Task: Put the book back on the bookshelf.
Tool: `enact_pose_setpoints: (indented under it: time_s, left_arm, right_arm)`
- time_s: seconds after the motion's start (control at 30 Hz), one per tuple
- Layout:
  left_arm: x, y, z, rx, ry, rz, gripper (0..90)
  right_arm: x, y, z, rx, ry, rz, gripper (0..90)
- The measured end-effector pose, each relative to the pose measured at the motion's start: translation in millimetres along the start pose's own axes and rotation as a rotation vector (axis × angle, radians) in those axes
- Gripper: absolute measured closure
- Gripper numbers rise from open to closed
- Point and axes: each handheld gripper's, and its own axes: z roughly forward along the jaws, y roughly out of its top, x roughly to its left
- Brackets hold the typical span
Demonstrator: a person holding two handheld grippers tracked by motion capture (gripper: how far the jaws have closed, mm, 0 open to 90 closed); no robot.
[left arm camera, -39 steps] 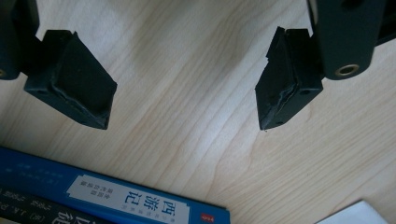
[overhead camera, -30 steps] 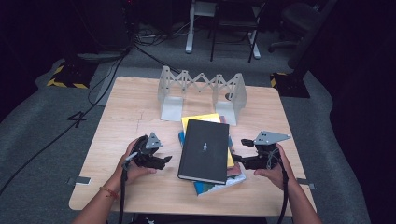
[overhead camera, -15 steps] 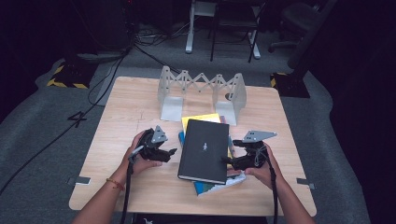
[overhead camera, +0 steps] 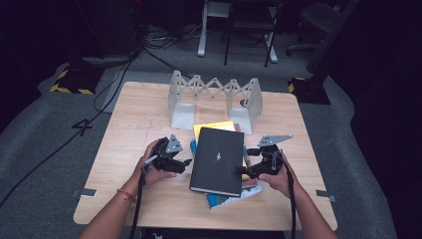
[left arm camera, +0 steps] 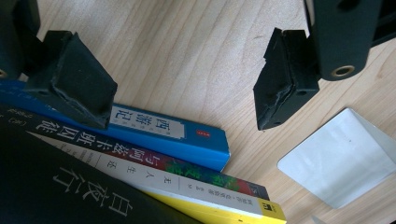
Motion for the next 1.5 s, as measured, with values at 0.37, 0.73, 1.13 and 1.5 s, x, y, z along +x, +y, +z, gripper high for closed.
enact_pose_setpoints:
  time_s: [0.37,0.73,1.13,1.5]
  left_arm:
    - [1.0,0.3,-0.2,-0.006,0.003,-0.01,21.1]
    - [0.6,8.4,12.7,-0.011,0.003,-0.007,23.1]
    - [4.2,5.1,12.4,-0.01,-0.021,0.013,45.9]
    - [25.7,3.7,18.2,-0.032,0.003,-0.06,54.2]
  right_arm:
    - [10.4,3.3,11.8,0.015,0.055,-0.026,1.4]
    - [12.0,16.1,20.3,0.042,0.024,-0.055,0.5]
    - [5.6,35.2,39.4,0.05,0.012,-0.042,0.8]
    - [-4.6,48.5,52.4,0.044,0.03,-0.054,0.9]
